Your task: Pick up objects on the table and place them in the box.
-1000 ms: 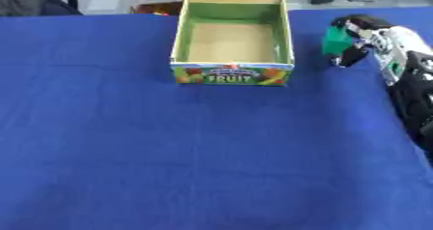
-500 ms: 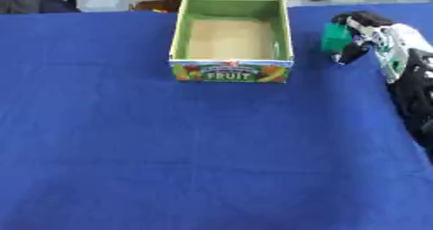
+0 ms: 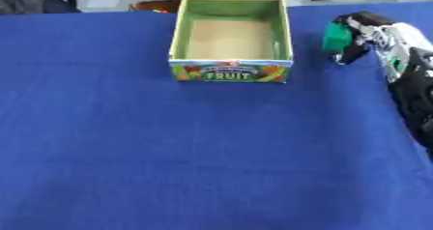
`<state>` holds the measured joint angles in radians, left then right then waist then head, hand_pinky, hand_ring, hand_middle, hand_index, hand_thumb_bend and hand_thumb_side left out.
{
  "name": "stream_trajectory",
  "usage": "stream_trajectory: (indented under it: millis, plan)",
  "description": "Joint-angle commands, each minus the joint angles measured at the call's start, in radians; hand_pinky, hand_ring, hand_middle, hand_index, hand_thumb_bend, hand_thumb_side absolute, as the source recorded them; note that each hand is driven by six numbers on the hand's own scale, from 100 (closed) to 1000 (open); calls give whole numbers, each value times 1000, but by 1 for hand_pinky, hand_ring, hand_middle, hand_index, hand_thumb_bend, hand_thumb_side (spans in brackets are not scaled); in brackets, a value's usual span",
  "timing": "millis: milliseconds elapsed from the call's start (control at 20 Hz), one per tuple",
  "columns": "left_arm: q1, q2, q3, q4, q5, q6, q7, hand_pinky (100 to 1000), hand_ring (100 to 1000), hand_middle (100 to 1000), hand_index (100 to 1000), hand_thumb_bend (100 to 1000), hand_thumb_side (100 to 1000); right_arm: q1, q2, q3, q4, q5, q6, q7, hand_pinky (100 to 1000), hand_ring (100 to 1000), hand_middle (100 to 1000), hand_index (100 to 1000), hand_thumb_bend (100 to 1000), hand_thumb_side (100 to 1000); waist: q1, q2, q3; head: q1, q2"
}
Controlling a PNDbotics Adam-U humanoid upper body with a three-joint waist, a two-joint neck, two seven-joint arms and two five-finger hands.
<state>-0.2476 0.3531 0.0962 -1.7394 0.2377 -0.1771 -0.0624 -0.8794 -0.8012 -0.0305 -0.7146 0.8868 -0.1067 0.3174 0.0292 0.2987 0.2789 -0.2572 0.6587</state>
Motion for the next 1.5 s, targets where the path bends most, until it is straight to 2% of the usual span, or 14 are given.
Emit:
stream_trajectory:
  millis: [50, 200, 350, 550, 750, 1000, 1500]
  plan:
    - [-7, 19, 6, -17, 4, -2, -4, 694, 753, 711, 823, 554, 702, -6, -32, -2, 2, -5, 1, -4, 308, 450, 567, 692, 100, 100, -1, -19, 2, -2, 4]
    - [-7, 19, 7, -17, 4, -2, -3, 694, 753, 711, 824, 554, 702, -5, -32, -3, 0, -11, 6, -25, 196, 338, 439, 542, 100, 100, -3, -21, 1, 0, 3]
    - [-7, 19, 7, -17, 4, -2, -4, 694, 753, 711, 823, 554, 702, -4, -32, 1, -7, -11, 10, -59, 100, 235, 300, 403, 100, 145, -6, -22, 1, 0, 3]
    - [-9, 19, 7, -17, 5, -2, -4, 694, 753, 712, 824, 554, 702, -4, -27, 6, -15, 1, 12, -94, 100, 110, 182, 277, 100, 175, -9, -24, 2, 0, 2]
    - [-9, 19, 8, -17, 5, -2, -4, 694, 753, 712, 824, 555, 702, -5, -24, 8, -21, 3, 12, -118, 100, 100, 108, 200, 100, 155, -13, -25, 3, -1, 3]
    - [-12, 21, 9, -17, 4, -2, -3, 694, 753, 712, 823, 556, 700, -7, -25, 12, -39, -4, 13, -117, 100, 100, 100, 159, 100, 134, -25, -31, 1, -1, 5]
    - [-10, 31, 11, -13, 1, -1, -1, 695, 752, 712, 822, 562, 696, -24, -26, 28, -140, -45, -8, -92, 100, 100, 100, 155, 100, 117, -55, -63, -13, -5, 12]
